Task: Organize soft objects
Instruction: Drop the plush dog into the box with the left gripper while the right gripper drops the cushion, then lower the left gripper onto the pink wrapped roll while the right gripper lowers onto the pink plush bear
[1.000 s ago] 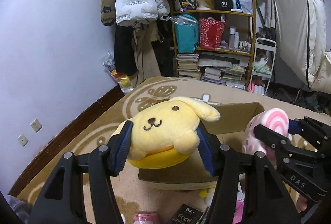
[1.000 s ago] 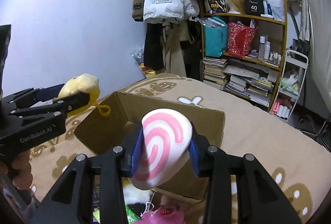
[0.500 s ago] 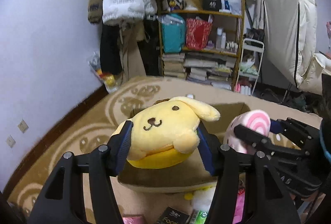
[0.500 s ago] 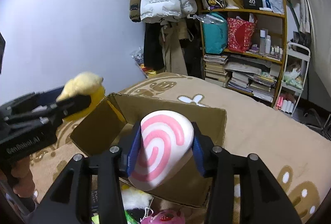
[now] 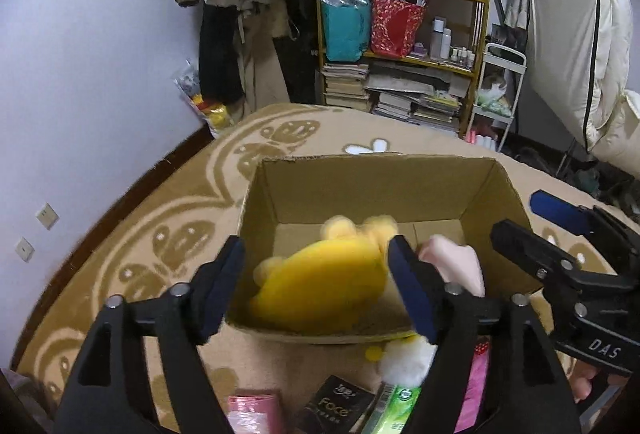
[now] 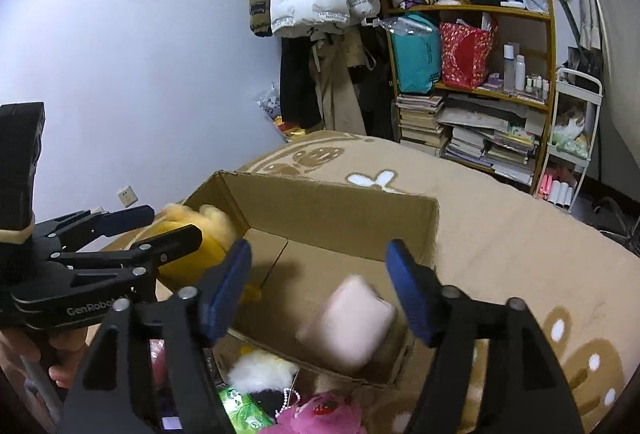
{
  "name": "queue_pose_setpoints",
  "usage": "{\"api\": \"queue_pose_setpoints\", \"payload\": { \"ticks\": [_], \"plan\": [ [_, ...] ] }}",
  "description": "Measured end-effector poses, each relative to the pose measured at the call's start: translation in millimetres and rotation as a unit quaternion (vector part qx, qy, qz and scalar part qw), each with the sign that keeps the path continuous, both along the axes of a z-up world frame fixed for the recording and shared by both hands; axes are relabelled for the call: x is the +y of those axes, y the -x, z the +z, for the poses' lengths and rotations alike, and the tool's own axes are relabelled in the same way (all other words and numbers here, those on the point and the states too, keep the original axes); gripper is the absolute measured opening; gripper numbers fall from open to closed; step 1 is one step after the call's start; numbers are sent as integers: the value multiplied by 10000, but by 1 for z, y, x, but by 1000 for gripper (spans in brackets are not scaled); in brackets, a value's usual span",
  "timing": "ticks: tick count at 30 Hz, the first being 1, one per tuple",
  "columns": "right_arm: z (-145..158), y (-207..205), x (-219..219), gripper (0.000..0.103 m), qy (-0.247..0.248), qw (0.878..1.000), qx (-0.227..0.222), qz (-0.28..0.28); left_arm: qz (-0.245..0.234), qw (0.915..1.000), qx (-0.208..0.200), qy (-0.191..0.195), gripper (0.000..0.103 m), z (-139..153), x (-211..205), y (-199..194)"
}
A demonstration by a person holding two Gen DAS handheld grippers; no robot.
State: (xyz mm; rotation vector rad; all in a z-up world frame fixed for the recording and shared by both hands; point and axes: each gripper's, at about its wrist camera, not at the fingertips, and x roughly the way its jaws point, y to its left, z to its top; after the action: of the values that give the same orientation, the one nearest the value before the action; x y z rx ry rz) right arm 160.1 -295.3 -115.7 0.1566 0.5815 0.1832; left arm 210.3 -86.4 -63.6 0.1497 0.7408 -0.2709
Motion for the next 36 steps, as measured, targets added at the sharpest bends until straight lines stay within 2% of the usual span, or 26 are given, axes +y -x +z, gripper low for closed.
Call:
{"api": "queue_pose_setpoints", "payload": {
  "ticks": [3, 5, 11, 21, 25, 28, 36],
  "plan": [
    [3, 5, 1, 79, 32, 10000, 29, -43, 50, 9999, -120, -78, 91, 7, 1, 6],
    [5, 8, 0, 90, 51, 9999, 102, -72, 60, 9999, -126, -45, 94, 12, 5, 10],
    [14, 23, 1, 103, 105, 9995, 141, -264, 197, 9997, -84, -76, 100, 21, 17, 21],
    [18, 51, 3, 103, 50, 9991, 205, -368, 578, 9983, -25, 67, 103, 38, 49, 54],
    [19, 59, 7, 103, 42, 9989, 248, -390, 601, 9982, -10, -59, 103, 41, 54, 68],
    [20, 68, 12, 103, 94, 9990, 257, -360, 666, 9977, -50, -86, 103, 44, 59, 78],
    [16, 86, 30, 103, 204, 9991, 351, -150, 820, 9965, 149, 56, 103, 43, 73, 96]
  ]
}}
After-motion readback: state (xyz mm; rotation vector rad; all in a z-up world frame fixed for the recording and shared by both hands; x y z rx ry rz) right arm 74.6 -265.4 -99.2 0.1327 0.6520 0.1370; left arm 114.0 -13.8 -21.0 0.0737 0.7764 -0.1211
